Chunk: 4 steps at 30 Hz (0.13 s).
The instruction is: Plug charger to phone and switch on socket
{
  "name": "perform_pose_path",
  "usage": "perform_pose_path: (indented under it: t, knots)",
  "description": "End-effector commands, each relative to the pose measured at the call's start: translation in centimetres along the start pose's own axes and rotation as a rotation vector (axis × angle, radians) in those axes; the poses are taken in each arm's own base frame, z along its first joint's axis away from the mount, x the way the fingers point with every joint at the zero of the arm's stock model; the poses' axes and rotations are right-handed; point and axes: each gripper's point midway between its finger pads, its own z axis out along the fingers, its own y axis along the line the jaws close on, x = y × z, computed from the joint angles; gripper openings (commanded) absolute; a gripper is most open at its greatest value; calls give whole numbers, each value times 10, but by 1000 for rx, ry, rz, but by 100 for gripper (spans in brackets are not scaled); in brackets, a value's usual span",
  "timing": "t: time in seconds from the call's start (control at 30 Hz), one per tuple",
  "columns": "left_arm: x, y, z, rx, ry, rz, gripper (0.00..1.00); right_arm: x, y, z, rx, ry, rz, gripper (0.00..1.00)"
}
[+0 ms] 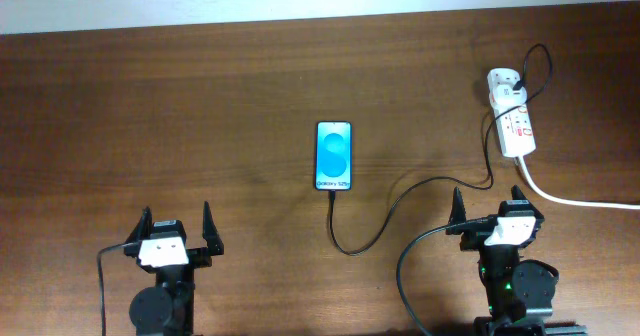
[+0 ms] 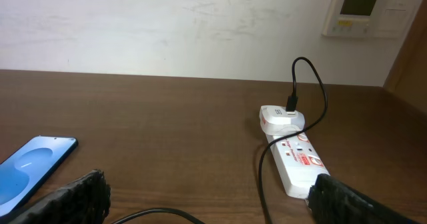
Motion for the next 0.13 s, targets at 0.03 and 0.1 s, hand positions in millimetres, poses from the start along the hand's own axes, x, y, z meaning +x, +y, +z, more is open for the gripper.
perform_pose_path:
  t: [0.03,0.1]
  knots:
    - [2,2,0,-13,2,-13,99,2,4,0,-20,1,0,98]
    - [2,2,0,-13,2,-13,99,2,4,0,-19,1,0,99]
